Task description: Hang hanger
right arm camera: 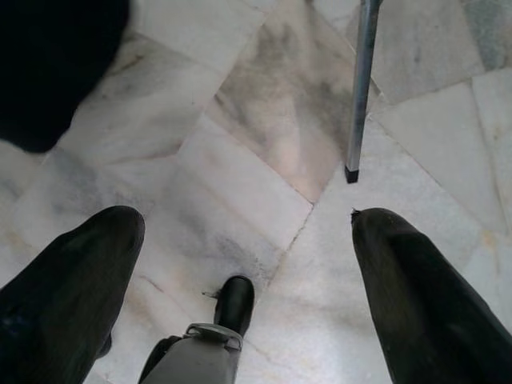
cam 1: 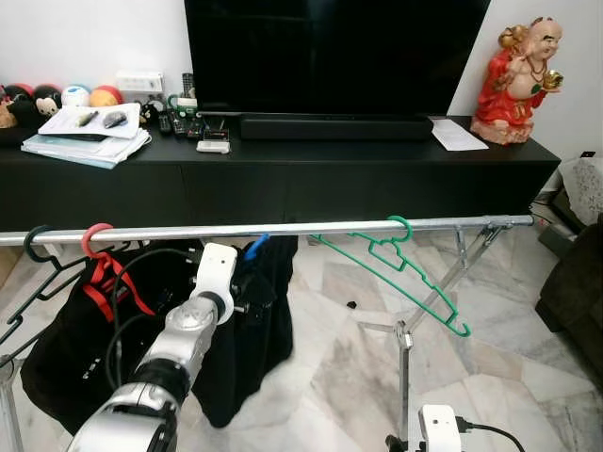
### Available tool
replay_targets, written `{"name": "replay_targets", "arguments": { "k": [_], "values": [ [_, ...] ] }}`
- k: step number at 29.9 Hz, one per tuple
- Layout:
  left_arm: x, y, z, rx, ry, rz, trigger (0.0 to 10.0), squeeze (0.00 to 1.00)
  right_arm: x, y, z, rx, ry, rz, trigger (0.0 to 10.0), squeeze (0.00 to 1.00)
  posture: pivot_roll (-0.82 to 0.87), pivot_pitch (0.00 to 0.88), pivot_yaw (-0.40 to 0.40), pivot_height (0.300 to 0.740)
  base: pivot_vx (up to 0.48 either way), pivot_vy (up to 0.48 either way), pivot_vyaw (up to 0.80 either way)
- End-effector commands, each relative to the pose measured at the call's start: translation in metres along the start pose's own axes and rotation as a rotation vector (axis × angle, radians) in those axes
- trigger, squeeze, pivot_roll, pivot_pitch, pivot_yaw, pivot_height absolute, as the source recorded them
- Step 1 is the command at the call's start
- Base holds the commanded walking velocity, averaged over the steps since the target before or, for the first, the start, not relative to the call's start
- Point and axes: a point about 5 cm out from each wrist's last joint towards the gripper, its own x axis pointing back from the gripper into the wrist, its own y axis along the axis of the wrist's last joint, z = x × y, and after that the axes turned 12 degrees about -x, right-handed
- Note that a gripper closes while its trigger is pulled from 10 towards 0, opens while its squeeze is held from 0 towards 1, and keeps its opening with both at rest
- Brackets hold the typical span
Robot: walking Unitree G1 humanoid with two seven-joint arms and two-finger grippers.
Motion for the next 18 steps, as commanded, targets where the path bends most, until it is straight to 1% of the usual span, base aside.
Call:
{"name": "replay_targets", "arguments": {
  "k": [1,4,6,7,8,10,12,13,15,18],
  "values": [
    [-0.0055,0.0157,0.0016,0.014,0.039,-0.007,10.0,0.00,0.0010,-0.0004,-0.0048,0.009,-0.007,0.009,10.0,0.00,0.08,0.047,-0.098,0.740,0.000,0.000,0.00],
    [-0.0070,0.0165,0.0023,0.049,0.072,0.018,10.0,0.00,0.0011,-0.0002,-0.0052,0.006,-0.008,0.009,10.0,0.00,0.08,0.043,-0.102,0.740,0.000,0.000,0.00],
    [-0.0078,0.0179,0.0022,0.056,0.094,0.027,10.0,0.00,0.0012,0.0001,-0.0060,0.006,-0.009,0.009,10.0,0.00,0.08,0.039,-0.113,0.740,0.000,0.000,0.00],
    [-0.0087,0.0204,0.0030,0.089,0.126,0.029,10.0,0.00,0.0013,0.0003,-0.0066,0.011,-0.009,0.012,10.0,0.00,0.08,0.036,-0.117,0.740,0.000,0.000,0.00],
    [-0.0087,0.0204,0.0030,0.089,0.126,0.029,10.0,0.00,0.0013,0.0003,-0.0066,0.011,-0.009,0.012,10.0,0.00,0.08,0.036,-0.117,0.740,0.000,0.000,0.00],
    [-0.0093,0.0214,0.0046,0.140,0.164,0.039,10.0,0.00,0.0014,0.0004,-0.0075,0.008,-0.017,0.009,10.0,0.00,0.08,0.033,-0.119,0.740,0.000,0.000,0.00],
    [-0.0096,0.0211,0.0057,0.162,0.190,0.053,10.0,0.00,0.0015,0.0004,-0.0081,0.002,-0.022,0.007,10.0,0.00,0.08,0.031,-0.123,0.740,0.000,0.000,0.00],
    [-0.0094,0.0189,0.0075,0.186,0.217,0.078,10.0,0.00,0.0015,0.0004,-0.0082,0.004,-0.022,0.008,10.0,0.00,0.08,0.027,-0.126,0.740,0.000,0.000,0.00],
    [-0.0091,0.0169,0.0091,0.212,0.238,0.097,10.0,0.00,0.0015,0.0004,-0.0083,0.007,-0.024,0.010,10.0,0.00,0.08,0.027,-0.126,0.740,0.000,0.000,0.00],
    [-0.0094,0.0166,0.0087,0.244,0.235,0.106,10.0,0.00,0.0015,0.0003,-0.0082,0.009,-0.024,0.010,10.0,0.00,0.08,0.021,-0.129,0.740,0.000,0.000,0.00]
  ]
}}
